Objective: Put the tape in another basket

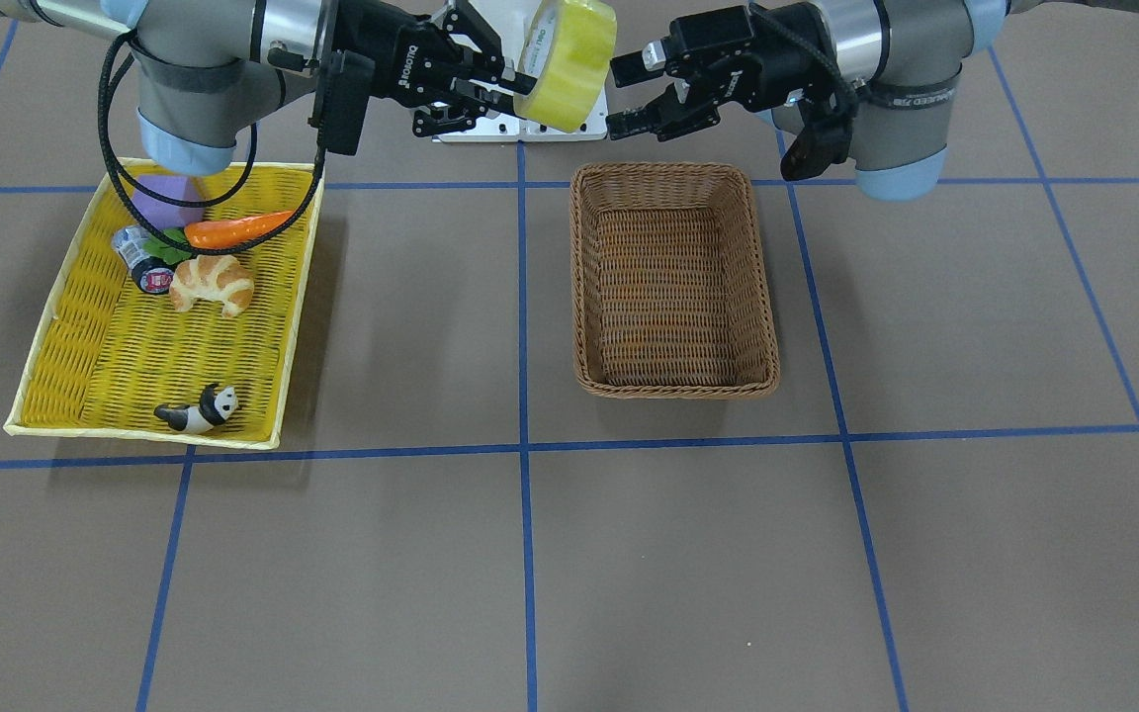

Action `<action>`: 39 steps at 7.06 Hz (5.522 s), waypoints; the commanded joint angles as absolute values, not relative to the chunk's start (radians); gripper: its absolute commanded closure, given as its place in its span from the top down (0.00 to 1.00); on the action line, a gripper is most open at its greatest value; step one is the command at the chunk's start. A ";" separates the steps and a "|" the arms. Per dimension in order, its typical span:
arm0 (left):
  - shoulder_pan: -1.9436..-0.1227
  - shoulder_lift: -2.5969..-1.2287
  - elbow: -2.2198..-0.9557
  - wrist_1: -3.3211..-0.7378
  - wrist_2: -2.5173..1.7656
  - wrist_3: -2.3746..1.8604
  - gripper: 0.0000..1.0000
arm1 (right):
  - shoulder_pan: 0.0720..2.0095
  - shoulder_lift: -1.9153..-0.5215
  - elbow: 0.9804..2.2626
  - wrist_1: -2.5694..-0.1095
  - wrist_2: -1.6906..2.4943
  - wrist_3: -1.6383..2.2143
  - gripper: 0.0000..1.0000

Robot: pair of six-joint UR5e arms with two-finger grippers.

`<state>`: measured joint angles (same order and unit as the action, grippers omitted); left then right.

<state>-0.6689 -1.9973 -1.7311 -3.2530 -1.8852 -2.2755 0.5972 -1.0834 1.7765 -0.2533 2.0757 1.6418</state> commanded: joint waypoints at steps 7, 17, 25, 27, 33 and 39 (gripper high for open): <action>-0.606 -1.991 -1.801 -3.252 -1.888 -2.345 0.00 | 0.594 -1.077 1.773 -0.250 2.025 1.750 1.00; -0.649 -1.967 -1.966 -2.355 -2.085 -1.756 0.00 | 1.190 -1.175 1.755 -1.095 2.355 0.653 1.00; -0.519 -1.967 -1.921 -1.821 -1.933 -1.260 0.16 | 1.367 -1.183 1.743 -1.854 2.335 -0.185 1.00; -0.520 -1.963 -1.916 -1.819 -1.921 -1.250 0.98 | 1.425 -1.175 1.761 -2.021 2.335 -0.276 1.00; -0.989 -1.656 -1.991 -1.813 -2.112 -0.638 0.99 | 1.554 -1.233 1.738 -2.154 2.319 -0.532 1.00; -1.571 -1.487 -1.666 -1.776 -2.316 0.009 0.99 | 1.566 -1.440 1.686 -2.128 2.321 -0.414 1.00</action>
<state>-1.4935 -1.4979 -1.7301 -1.7784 -2.2813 -0.0430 1.5658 -1.3832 1.7040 -2.1365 2.3205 -0.4610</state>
